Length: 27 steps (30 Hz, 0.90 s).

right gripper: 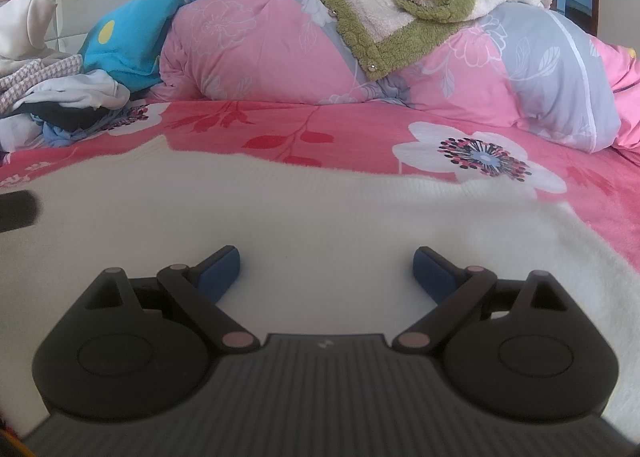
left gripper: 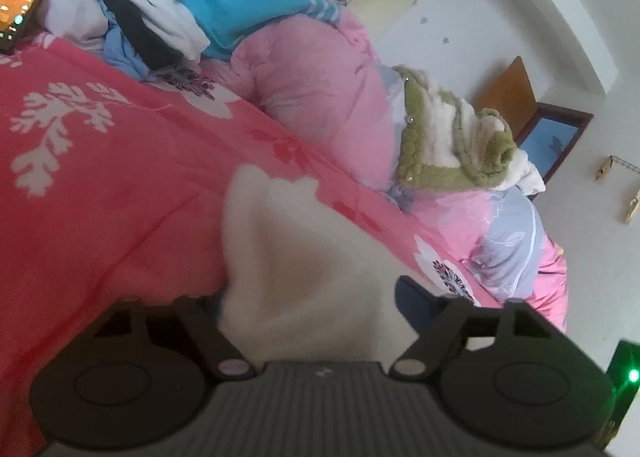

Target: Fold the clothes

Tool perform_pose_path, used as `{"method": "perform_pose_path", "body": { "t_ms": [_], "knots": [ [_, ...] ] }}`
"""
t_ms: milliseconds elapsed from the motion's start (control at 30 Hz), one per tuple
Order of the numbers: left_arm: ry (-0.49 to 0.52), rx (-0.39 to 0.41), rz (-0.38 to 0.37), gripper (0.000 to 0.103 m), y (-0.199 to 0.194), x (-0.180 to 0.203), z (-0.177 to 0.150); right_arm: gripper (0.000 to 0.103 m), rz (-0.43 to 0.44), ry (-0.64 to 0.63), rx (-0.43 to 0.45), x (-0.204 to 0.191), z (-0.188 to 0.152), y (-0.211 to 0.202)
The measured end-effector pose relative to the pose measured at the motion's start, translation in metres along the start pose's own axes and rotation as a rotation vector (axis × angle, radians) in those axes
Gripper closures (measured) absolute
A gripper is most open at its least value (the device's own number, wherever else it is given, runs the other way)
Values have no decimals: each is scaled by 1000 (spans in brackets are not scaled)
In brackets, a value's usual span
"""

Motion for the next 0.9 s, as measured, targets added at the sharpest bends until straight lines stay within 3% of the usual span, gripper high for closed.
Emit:
{"method": "perform_pose_path", "body": {
  "t_ms": [33, 100, 133, 400, 533, 733, 900],
  "knots": [
    [2, 2, -2, 38, 1, 0, 2, 8, 2, 2, -1, 0, 0, 0],
    [23, 1, 4, 61, 2, 1, 8, 8, 4, 6, -2, 1, 0, 0],
    [33, 1, 6, 65, 2, 2, 11, 8, 6, 8, -2, 1, 0, 0],
    [100, 28, 21, 70, -2, 31, 32, 8, 22, 12, 13, 3, 1, -2],
    [140, 62, -33, 71, -6, 59, 54, 8, 25, 16, 11, 4, 2, -2],
    [275, 67, -110, 72, -5, 122, 71, 8, 40, 28, -1, 7, 7, -7],
    [366, 55, -147, 72, -1, 158, 74, 9, -3, -36, 59, 26, 6, -46]
  ]
}}
Point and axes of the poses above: each gripper's, at about its wrist camera, not at the fingertips, and y roughly the way its jaws point, x to its right, z to its top, the point moved 3 cm from there along y, roughly the way its jaws point, and after that the axes turned 15 degrees about y, right-handed, at the moved point
